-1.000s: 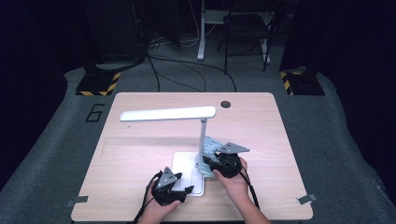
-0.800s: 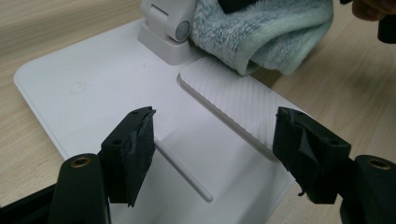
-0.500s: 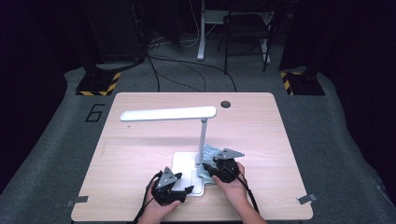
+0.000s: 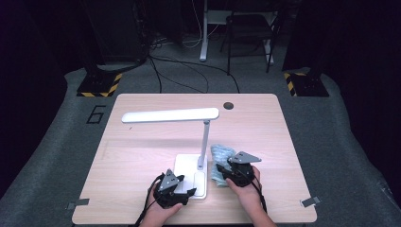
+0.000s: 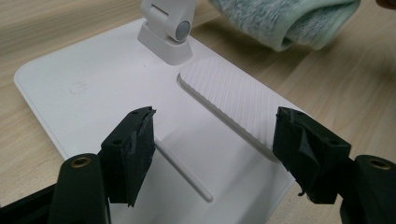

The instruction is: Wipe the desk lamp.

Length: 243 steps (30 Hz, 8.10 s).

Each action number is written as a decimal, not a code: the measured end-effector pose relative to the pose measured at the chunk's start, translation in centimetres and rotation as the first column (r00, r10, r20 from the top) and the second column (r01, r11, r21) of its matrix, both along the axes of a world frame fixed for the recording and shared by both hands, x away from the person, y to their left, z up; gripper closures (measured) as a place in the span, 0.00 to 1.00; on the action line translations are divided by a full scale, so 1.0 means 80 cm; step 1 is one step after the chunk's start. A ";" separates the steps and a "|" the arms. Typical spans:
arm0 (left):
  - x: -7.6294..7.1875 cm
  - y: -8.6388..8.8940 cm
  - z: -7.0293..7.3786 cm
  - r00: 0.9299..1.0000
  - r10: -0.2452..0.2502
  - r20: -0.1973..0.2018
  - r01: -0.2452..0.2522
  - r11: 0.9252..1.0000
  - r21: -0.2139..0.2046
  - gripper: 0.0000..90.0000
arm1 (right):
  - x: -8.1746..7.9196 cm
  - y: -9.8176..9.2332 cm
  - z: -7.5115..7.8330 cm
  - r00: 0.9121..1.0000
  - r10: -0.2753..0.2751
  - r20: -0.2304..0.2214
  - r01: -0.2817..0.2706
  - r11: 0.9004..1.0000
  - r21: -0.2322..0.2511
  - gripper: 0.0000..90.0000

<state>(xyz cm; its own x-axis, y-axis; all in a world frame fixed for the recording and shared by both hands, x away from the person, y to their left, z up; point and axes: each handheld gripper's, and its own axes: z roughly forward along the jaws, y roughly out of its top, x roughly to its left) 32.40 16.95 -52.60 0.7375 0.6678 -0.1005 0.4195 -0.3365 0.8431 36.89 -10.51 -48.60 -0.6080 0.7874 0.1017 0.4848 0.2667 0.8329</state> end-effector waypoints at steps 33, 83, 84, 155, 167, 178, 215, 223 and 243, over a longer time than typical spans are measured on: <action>0.000 0.001 0.001 1.000 -0.008 -0.009 0.008 1.000 0.004 0.33 | -0.018 -0.137 -0.041 0.950 -0.307 -0.056 0.306 0.952 -0.026 0.56; 0.004 0.003 0.000 1.000 -0.029 -0.006 0.029 1.000 0.001 0.32 | -0.025 -0.072 0.031 0.977 -0.204 0.058 0.200 0.978 0.063 0.43; 0.005 0.004 0.000 0.999 -0.033 -0.007 0.033 0.999 0.004 0.32 | -0.024 -0.067 0.032 0.980 -0.190 0.065 0.186 0.981 0.057 0.43; 0.020 0.044 0.025 1.000 0.022 -0.023 -0.022 1.000 -0.002 0.36 | 0.058 0.098 0.089 0.984 0.151 0.097 -0.155 0.987 0.033 0.85; 0.024 0.052 0.023 0.998 0.055 -0.014 -0.055 0.998 -0.002 0.35 | 0.036 0.089 0.078 0.986 0.082 0.147 -0.085 0.996 0.018 0.61; 0.036 0.056 0.014 0.996 0.085 -0.009 -0.085 0.996 -0.004 0.34 | -0.033 0.050 0.018 0.993 0.003 0.116 -0.004 1.000 0.006 0.56; 0.044 0.048 -0.001 0.995 0.059 -0.074 -0.057 0.998 0.029 0.38 | -0.045 0.032 -0.044 0.995 -0.059 0.075 0.066 0.993 -0.096 0.66; 0.036 0.043 0.001 0.995 0.045 -0.092 -0.042 0.999 0.032 0.37 | -0.023 0.031 -0.042 0.994 -0.087 0.065 0.093 0.991 -0.096 0.71; 0.025 0.036 0.002 0.997 0.022 -0.069 -0.018 0.998 0.066 0.37 | 0.018 0.035 -0.038 0.997 -0.071 0.041 0.075 0.991 -0.112 0.67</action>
<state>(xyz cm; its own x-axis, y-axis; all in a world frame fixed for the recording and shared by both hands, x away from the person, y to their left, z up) 34.41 19.81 -52.43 0.7166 0.6892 -0.1069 0.4841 -0.3812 0.7876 38.29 -7.67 -51.66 -0.5500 0.8351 -0.0121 0.4764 0.3255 0.8167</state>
